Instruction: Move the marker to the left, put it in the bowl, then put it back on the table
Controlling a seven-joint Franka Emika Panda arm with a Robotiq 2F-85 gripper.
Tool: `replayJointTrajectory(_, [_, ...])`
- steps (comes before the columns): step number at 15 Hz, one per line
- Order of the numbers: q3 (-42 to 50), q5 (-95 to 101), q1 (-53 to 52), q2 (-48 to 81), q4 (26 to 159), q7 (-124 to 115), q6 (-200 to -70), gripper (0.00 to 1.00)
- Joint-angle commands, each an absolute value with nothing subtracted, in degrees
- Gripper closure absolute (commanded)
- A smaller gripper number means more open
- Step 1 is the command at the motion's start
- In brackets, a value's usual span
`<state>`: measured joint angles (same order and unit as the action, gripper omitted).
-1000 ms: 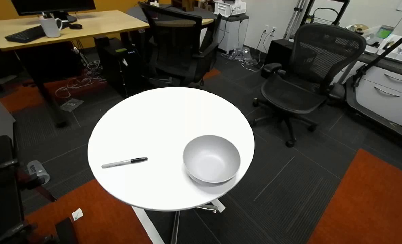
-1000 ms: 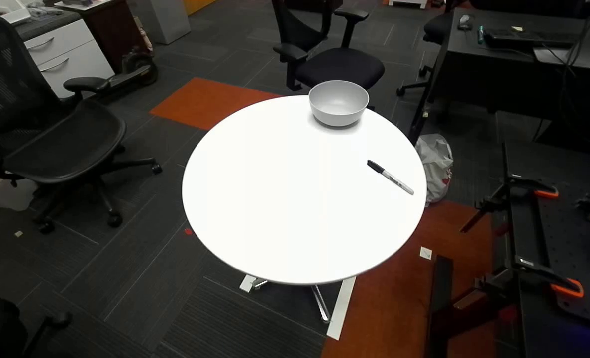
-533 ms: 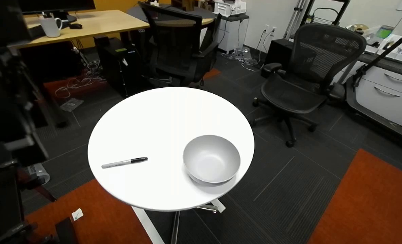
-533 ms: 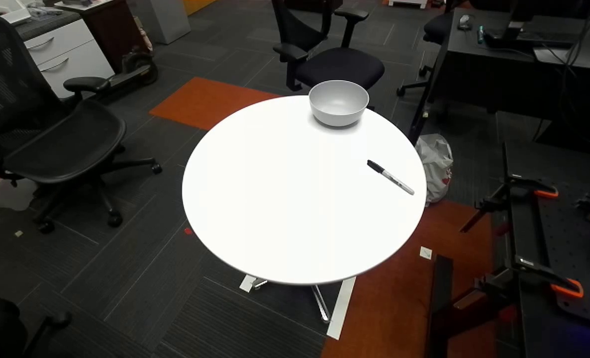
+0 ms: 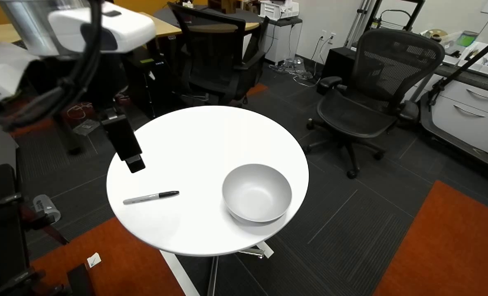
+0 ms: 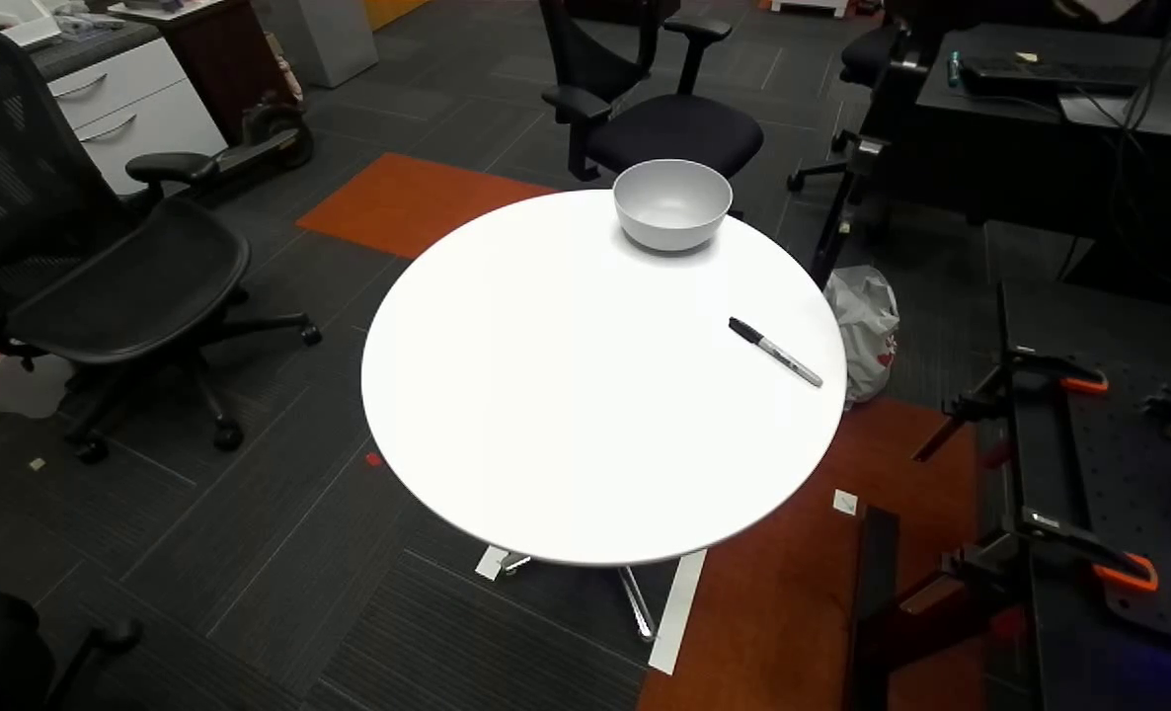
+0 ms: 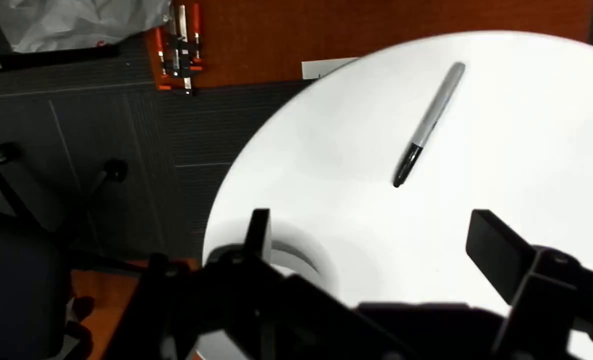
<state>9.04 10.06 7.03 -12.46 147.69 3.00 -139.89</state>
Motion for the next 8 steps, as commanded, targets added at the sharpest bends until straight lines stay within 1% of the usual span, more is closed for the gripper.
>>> replayJointTrajectory(1, [7.5, 5.0, 6.1, -5.9, 146.4, 0.0, -146.0, 0.0])
replayJointTrajectory(8, [5.2, -2.1, 4.7, 6.1, 144.4, -6.3, -154.7, 0.0])
